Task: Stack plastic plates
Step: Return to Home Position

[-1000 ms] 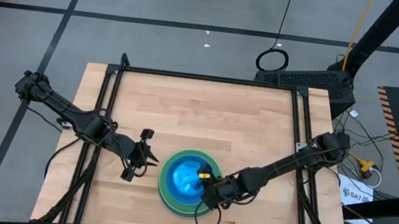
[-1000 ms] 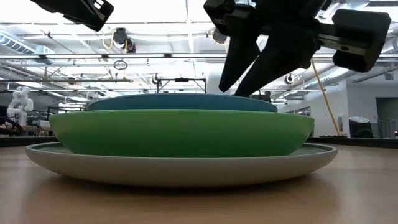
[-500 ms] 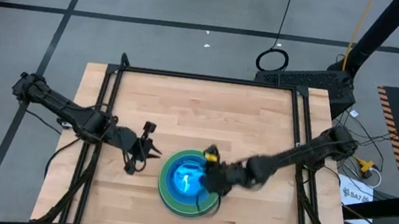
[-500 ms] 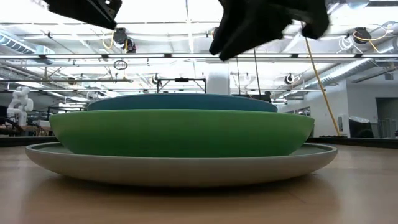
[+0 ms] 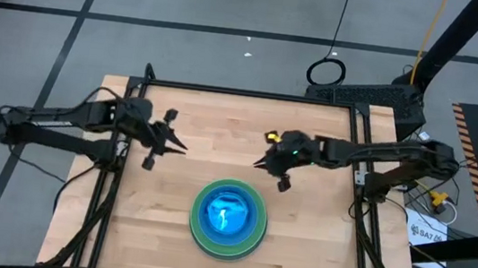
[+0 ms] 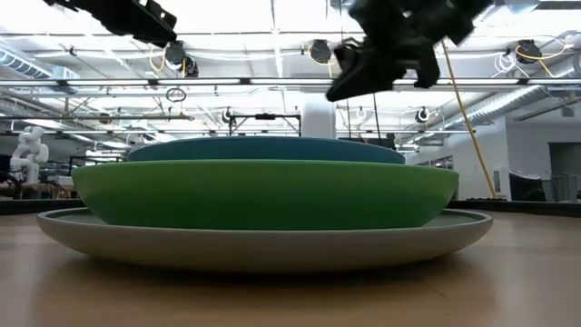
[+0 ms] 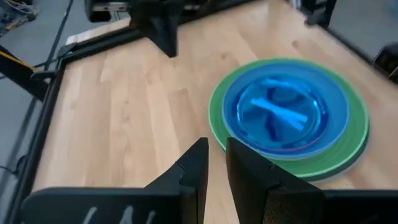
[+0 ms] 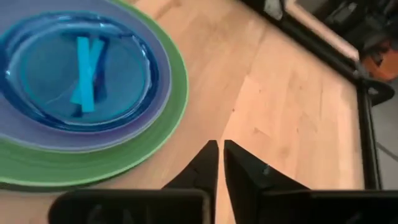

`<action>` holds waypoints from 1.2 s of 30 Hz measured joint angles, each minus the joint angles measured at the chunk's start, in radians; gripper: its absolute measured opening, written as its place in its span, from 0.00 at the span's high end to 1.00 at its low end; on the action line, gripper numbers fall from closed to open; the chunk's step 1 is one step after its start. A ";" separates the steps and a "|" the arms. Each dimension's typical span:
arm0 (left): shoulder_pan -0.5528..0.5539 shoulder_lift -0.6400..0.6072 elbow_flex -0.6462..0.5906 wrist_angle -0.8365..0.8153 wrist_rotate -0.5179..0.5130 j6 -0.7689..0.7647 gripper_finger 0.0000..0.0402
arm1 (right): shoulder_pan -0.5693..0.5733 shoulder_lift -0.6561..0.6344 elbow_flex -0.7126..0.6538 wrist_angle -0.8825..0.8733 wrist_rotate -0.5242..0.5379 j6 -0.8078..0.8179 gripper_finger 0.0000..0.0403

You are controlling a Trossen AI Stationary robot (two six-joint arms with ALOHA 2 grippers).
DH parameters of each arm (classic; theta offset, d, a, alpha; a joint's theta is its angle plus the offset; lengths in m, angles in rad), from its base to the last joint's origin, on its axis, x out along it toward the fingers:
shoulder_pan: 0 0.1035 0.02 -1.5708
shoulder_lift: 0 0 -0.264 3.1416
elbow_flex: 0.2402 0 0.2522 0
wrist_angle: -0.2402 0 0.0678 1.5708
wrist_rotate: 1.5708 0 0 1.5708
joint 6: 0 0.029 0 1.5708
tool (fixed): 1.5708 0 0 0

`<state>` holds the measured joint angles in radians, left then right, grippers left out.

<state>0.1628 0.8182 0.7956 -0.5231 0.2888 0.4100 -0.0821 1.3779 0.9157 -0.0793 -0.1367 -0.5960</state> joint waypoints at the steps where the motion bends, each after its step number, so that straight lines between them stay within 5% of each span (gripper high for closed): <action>1: 0.029 -0.006 -0.002 0.001 0.040 -0.002 0.84 | -0.020 -0.028 -0.038 0.038 -0.020 0.002 0.97; 7: 0.129 -0.026 -0.139 0.201 0.206 -0.071 0.84 | -0.116 -0.186 -0.274 0.285 -0.078 0.075 1.00; 23: 0.171 -0.120 -0.594 0.746 0.213 -0.269 0.84 | -0.205 -0.663 -0.683 0.541 -0.079 0.230 1.00; 36: 0.254 -0.212 -0.653 0.737 0.212 -0.304 0.84 | -0.261 -0.924 -0.820 0.539 -0.076 0.264 1.00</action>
<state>0.4168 0.6064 0.1429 0.2138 0.5011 0.1061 -0.3432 0.4540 0.0959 0.4598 -0.2126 -0.3325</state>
